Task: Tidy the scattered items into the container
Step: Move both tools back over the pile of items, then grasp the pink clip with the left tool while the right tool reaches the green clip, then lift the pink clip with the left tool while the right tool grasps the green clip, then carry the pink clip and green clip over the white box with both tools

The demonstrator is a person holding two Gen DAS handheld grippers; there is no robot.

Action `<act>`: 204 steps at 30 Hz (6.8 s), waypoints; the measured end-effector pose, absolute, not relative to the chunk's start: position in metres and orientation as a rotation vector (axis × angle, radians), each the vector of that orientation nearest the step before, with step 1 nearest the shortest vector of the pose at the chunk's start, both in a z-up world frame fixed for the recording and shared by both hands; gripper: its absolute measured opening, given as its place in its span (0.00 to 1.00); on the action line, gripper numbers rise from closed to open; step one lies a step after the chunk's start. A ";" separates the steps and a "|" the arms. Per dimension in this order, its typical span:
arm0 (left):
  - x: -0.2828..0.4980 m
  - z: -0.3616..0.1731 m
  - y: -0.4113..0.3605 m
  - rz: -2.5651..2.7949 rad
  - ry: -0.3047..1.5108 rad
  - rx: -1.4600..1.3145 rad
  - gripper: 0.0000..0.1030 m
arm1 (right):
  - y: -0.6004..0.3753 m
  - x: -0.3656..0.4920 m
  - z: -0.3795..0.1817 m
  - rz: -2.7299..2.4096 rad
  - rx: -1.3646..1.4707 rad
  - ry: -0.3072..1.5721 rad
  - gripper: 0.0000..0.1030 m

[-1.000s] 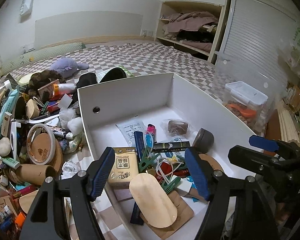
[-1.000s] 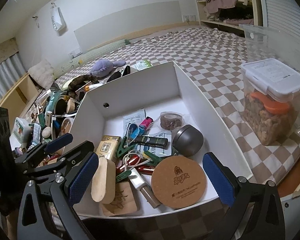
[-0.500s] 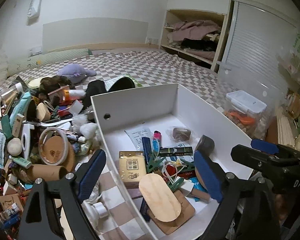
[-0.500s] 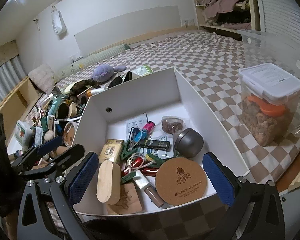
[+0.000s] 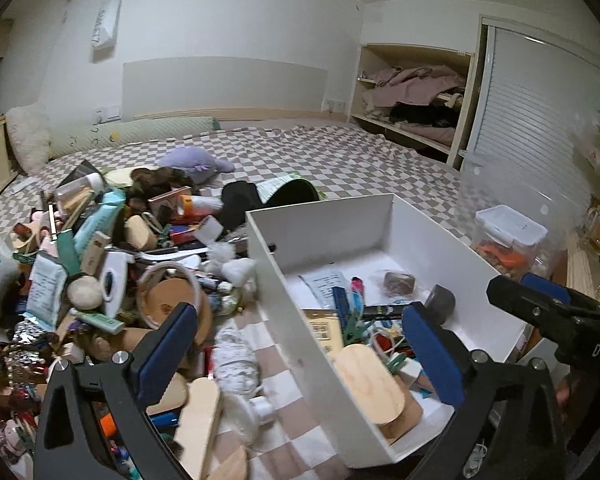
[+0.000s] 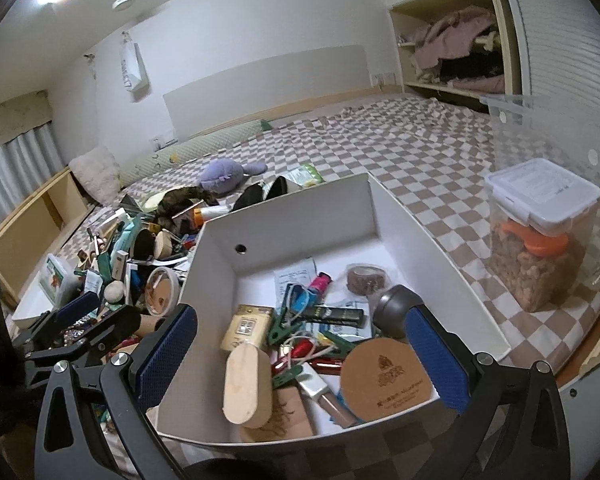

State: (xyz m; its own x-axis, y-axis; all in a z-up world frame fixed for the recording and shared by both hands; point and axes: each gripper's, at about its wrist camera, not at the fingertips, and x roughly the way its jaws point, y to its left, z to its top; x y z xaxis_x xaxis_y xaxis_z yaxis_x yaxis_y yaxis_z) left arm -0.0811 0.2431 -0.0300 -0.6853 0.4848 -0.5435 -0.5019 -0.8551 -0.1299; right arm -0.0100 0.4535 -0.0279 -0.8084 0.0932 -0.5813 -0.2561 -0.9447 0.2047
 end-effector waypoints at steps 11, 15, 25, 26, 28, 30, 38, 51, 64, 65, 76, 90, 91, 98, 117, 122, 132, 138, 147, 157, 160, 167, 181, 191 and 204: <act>-0.085 -0.026 0.174 2.602 -0.003 -0.761 1.00 | 0.402 -0.029 -0.026 2.875 -0.902 0.383 1.00; -0.087 -0.026 0.146 2.644 -0.018 -0.778 1.00 | 0.379 -0.036 -0.024 2.908 -0.910 0.353 1.00; -0.091 -0.029 0.074 2.746 -0.042 -0.813 1.00 | 0.326 -0.060 -0.023 2.978 -0.975 0.308 1.00; -0.092 -0.029 0.067 2.755 -0.046 -0.820 1.00 | 0.319 -0.063 -0.023 2.987 -0.980 0.303 1.00; -0.094 -0.030 0.054 2.772 -0.057 -0.833 1.00 | 0.310 -0.067 -0.024 3.000 -0.989 0.295 1.00; -0.097 -0.032 0.044 2.785 -0.064 -0.846 1.00 | 0.301 -0.071 -0.025 3.013 -1.003 0.289 1.00; -0.103 -0.041 0.012 2.850 -0.018 -0.890 1.00 | 0.271 -0.091 -0.036 3.057 -1.048 0.279 1.00; -0.117 -0.054 -0.050 2.796 -0.141 -0.980 1.00 | 0.241 -0.104 -0.080 3.022 -1.222 0.173 1.00; -0.124 -0.057 -0.100 2.698 0.011 -1.066 0.91 | 0.245 -0.103 -0.115 2.915 -1.339 0.131 1.00; -0.123 -0.059 -0.101 2.682 0.038 -1.078 0.89 | 0.246 -0.103 -0.116 2.911 -1.346 0.140 1.00; -0.109 -0.110 -0.091 2.457 0.391 -1.303 0.52 | 0.243 -0.097 -0.129 2.872 -1.390 0.206 1.00; -0.113 -0.149 -0.094 2.327 0.296 -1.439 0.18 | 0.236 -0.084 -0.136 2.845 -1.393 0.205 1.00; -0.111 -0.149 -0.093 2.321 0.288 -1.432 0.14 | 0.236 -0.082 -0.137 2.844 -1.389 0.220 1.00; -0.101 -0.143 -0.094 2.348 0.259 -1.373 0.05 | 0.237 -0.071 -0.137 2.869 -1.370 0.319 1.00; -0.091 -0.116 -0.137 2.471 -0.041 -1.242 0.04 | 0.133 -0.077 -0.133 3.157 -1.581 0.222 0.69; -0.087 -0.111 -0.145 2.495 -0.078 -1.220 0.04 | 0.082 -0.090 -0.136 3.239 -1.656 0.142 0.53; -0.086 -0.111 -0.157 2.506 -0.139 -1.198 0.04 | 0.044 -0.115 -0.152 3.226 -1.765 0.154 0.38; -0.085 -0.116 -0.159 2.493 -0.155 -1.200 0.04 | 0.047 -0.122 -0.157 3.202 -1.777 0.185 0.22; -0.081 -0.116 -0.155 2.497 -0.158 -1.203 0.04 | 0.035 -0.126 -0.162 3.189 -1.797 0.054 0.21; -0.076 -0.105 -0.159 2.530 -0.171 -1.178 0.04 | 0.054 -0.118 -0.128 3.273 -1.676 0.167 0.21; -0.075 -0.100 -0.159 2.546 -0.177 -1.164 0.04 | 0.067 -0.116 -0.110 3.305 -1.624 0.238 0.21; -0.072 -0.081 -0.151 2.565 -0.175 -1.113 0.04 | 0.087 -0.115 -0.076 3.358 -1.502 0.392 0.21; -0.067 -0.040 -0.117 2.575 -0.160 -0.989 0.04 | 0.131 -0.102 -0.041 3.352 -1.331 0.530 0.21; -0.070 -0.024 -0.071 2.530 -0.139 -0.925 0.04 | 0.191 -0.091 -0.031 3.282 -1.216 0.631 0.21; -0.080 -0.005 0.015 2.433 -0.109 -0.855 0.04 | 0.293 -0.070 -0.015 3.167 -1.017 0.738 0.21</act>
